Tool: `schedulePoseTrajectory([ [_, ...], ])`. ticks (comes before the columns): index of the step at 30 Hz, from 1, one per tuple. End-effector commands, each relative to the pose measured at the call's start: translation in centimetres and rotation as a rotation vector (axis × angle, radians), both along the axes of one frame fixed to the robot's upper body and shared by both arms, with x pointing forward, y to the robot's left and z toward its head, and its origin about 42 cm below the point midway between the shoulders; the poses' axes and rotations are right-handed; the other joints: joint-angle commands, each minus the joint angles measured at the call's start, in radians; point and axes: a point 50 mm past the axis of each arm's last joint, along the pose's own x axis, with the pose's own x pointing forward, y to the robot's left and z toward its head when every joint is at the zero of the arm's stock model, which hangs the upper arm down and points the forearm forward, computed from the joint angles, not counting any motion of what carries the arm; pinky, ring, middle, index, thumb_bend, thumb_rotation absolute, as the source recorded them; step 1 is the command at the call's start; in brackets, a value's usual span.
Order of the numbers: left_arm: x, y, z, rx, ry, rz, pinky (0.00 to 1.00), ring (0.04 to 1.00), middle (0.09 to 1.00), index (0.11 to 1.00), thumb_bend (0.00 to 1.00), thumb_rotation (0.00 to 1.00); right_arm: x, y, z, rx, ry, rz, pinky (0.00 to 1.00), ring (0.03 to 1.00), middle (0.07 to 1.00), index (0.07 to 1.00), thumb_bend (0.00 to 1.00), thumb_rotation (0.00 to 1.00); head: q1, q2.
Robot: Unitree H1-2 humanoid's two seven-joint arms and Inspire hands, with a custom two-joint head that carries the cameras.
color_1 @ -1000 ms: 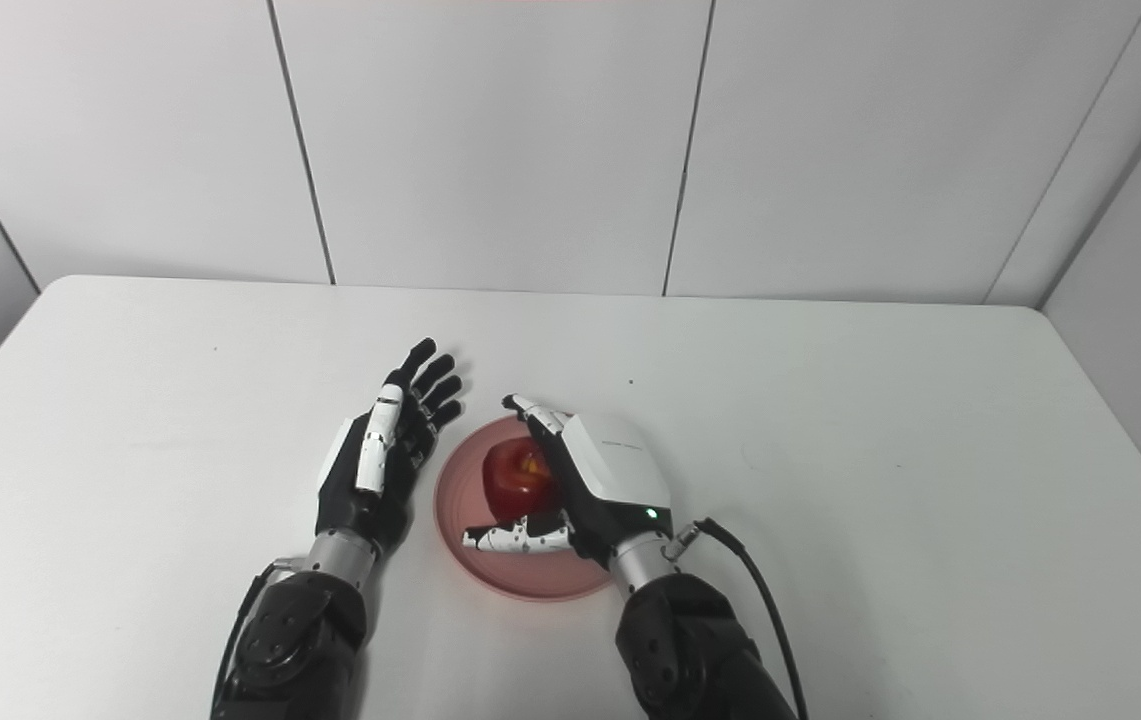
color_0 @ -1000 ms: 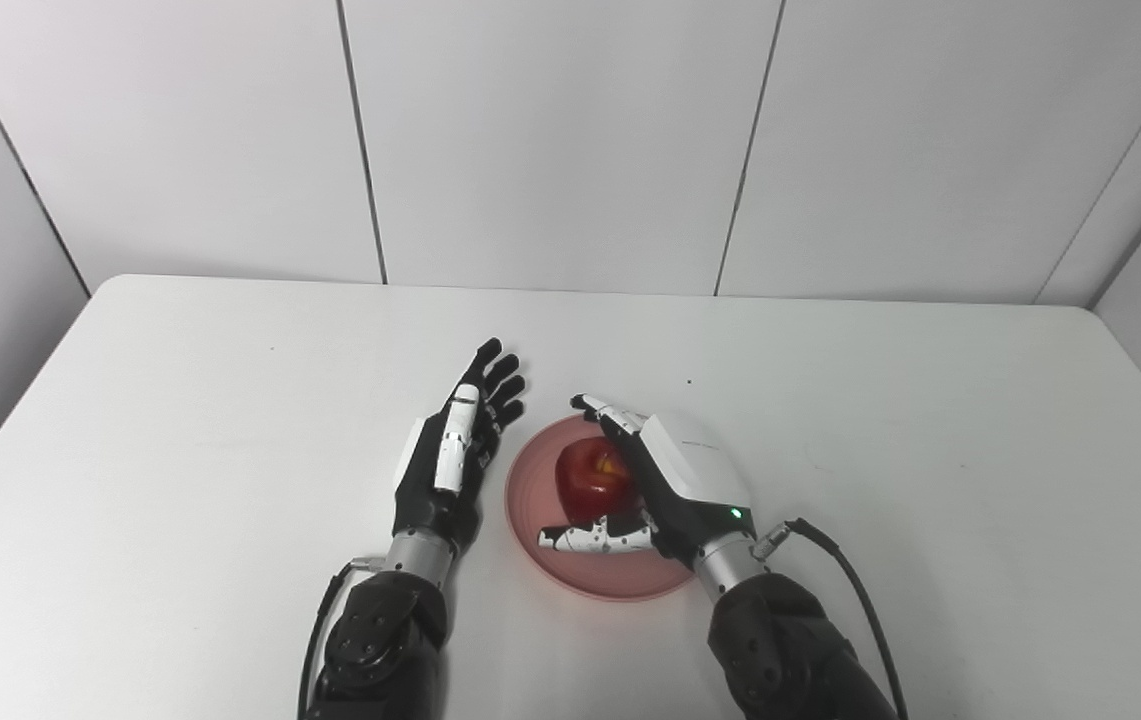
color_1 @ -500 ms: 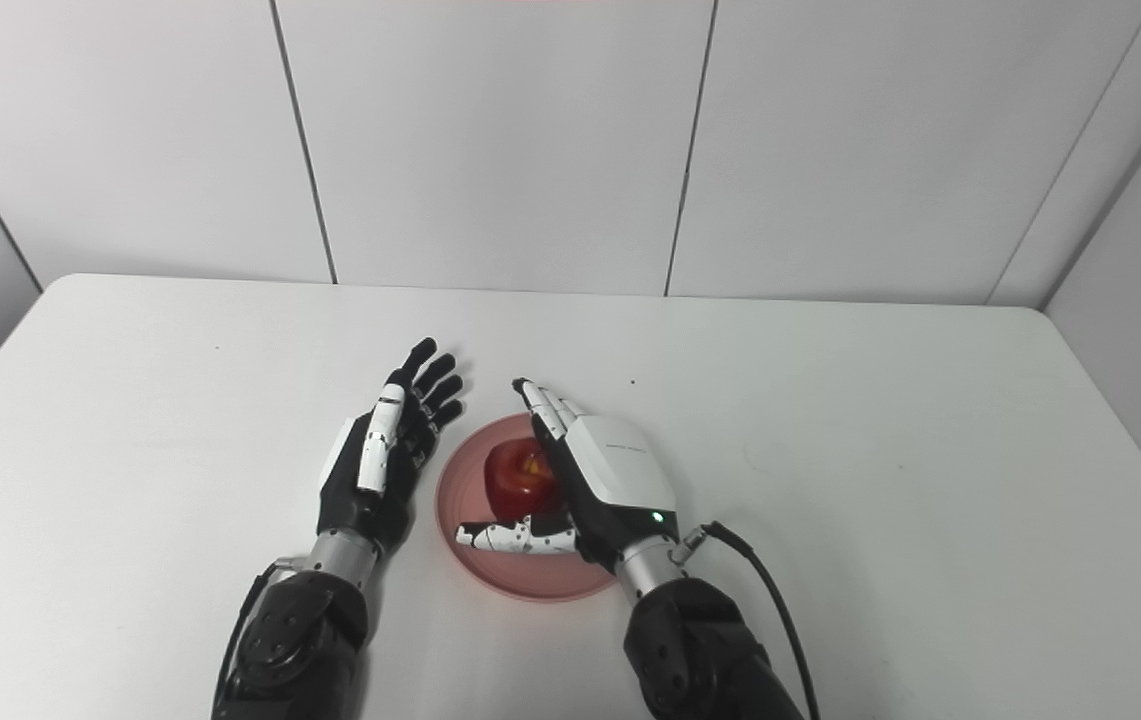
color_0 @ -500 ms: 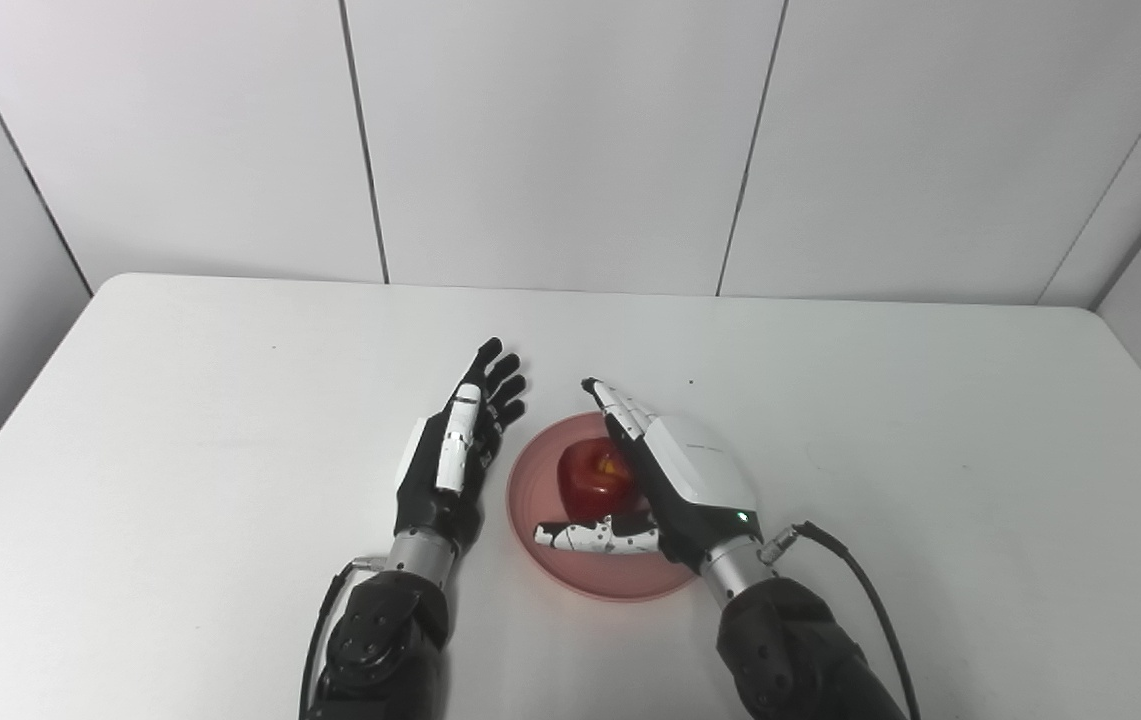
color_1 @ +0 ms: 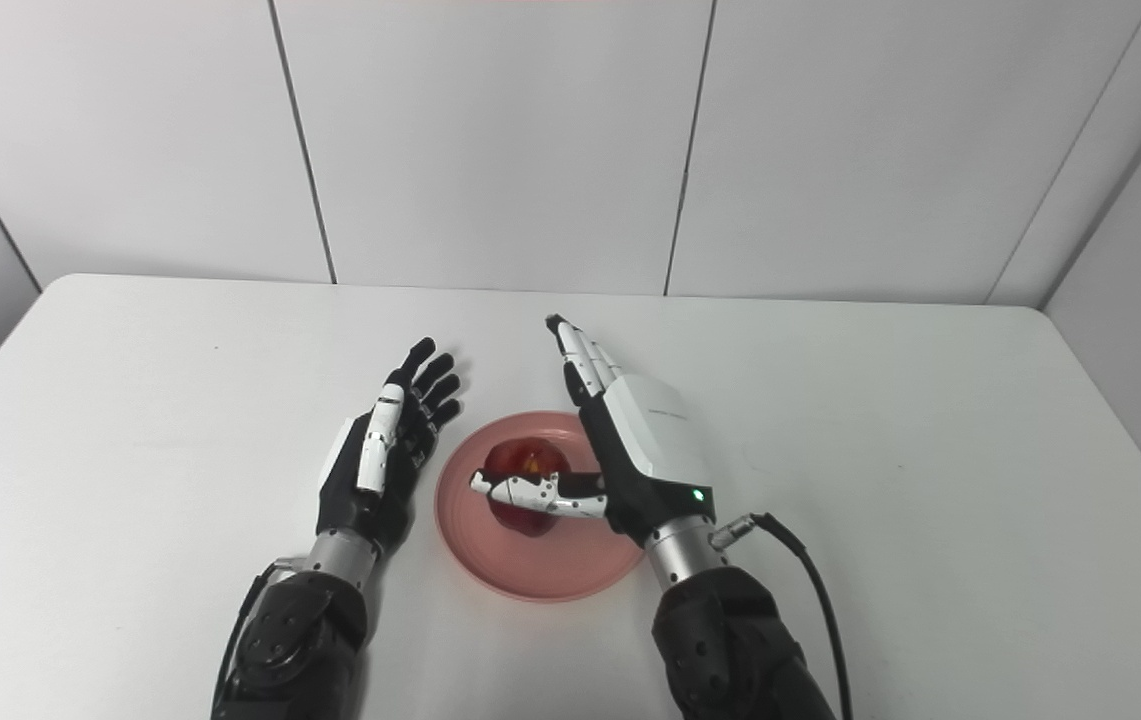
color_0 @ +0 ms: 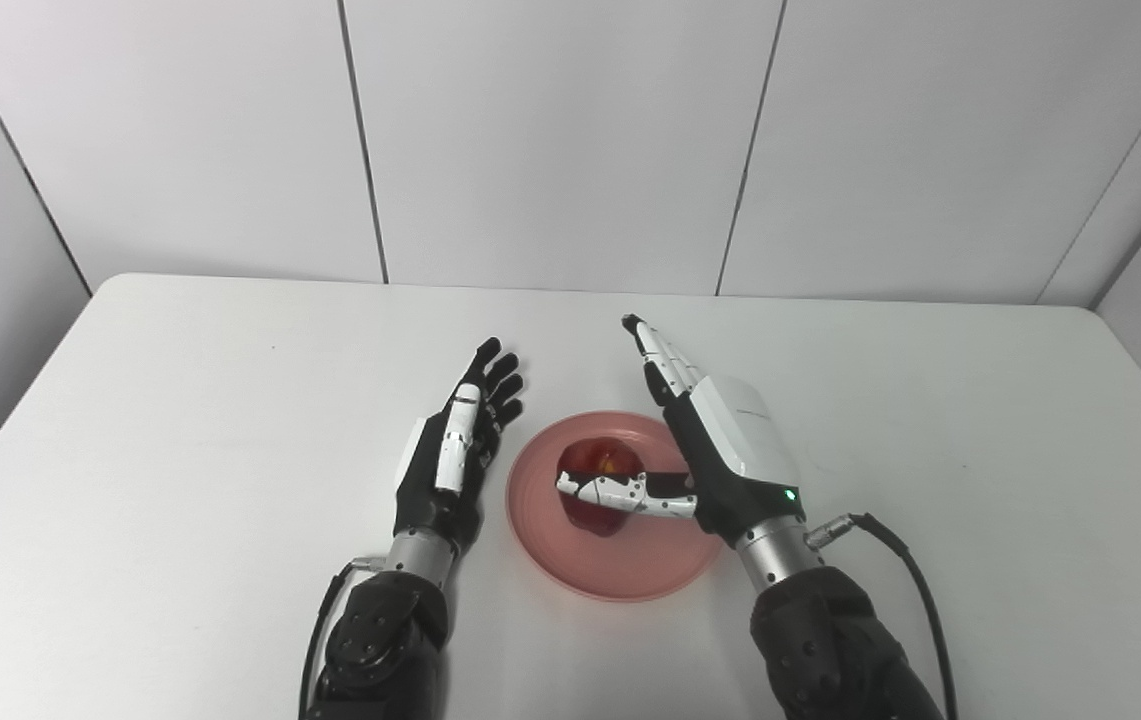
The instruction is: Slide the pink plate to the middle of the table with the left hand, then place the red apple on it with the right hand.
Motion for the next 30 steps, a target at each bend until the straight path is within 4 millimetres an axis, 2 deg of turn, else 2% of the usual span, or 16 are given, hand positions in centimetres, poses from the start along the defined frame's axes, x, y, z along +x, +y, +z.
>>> schedulePoseTrajectory([
  [1,-1.5,0.4,-2.8,-0.013,0.115,0.004,0.94,0.947,0.938,0.92,0.37,1.0,-0.2,0.1,2.3,0.056,-0.124,0.025,0.87,0.935,0.959,0.983,1.0,0.68,0.001,0.0],
  [7,-1.5,0.3,-2.9,0.002,0.108,0.008,0.93,0.931,0.933,0.905,0.38,1.0,0.0,-1.1,2.7,0.123,-0.163,-0.025,0.84,0.927,0.953,0.974,1.0,0.72,-0.002,0.0],
  [11,-1.5,0.4,-3.0,0.012,0.111,0.007,0.93,0.929,0.939,0.921,0.38,1.0,0.2,-2.4,1.8,0.167,-0.131,-0.077,0.83,0.921,0.956,0.974,1.0,0.75,0.0,-0.003],
  [14,-1.4,0.5,-3.0,0.01,0.111,0.004,0.95,0.933,0.943,0.928,0.37,1.0,0.3,-3.3,0.8,0.2,-0.093,-0.113,0.83,0.921,0.966,0.982,1.0,0.8,-0.001,-0.004],
  [18,-1.4,0.5,-3.0,0.013,0.114,0.006,0.95,0.933,0.943,0.929,0.37,1.0,0.3,-4.3,-0.8,0.235,-0.071,-0.161,0.83,0.916,0.963,0.975,1.0,0.95,0.005,-0.006],
  [20,-1.4,0.5,-2.9,0.012,0.113,0.007,0.95,0.932,0.942,0.928,0.37,1.0,0.2,-4.6,-1.6,0.261,-0.062,-0.174,0.83,0.92,0.964,0.974,1.0,0.98,0.005,-0.006],
  [24,-1.5,0.5,-2.9,0.01,0.109,0.005,0.95,0.934,0.944,0.93,0.37,1.0,0.3,-5.1,-3.3,0.344,-0.036,-0.197,0.86,0.928,0.966,0.98,1.0,1.0,0.008,-0.006],
  [30,-1.6,0.4,-2.8,0.015,0.108,0.009,0.94,0.936,0.946,0.93,0.37,1.0,0.9,-6.3,-6.3,0.564,0.023,-0.159,0.89,0.947,0.969,0.98,0.96,1.0,0.015,-0.006],
])
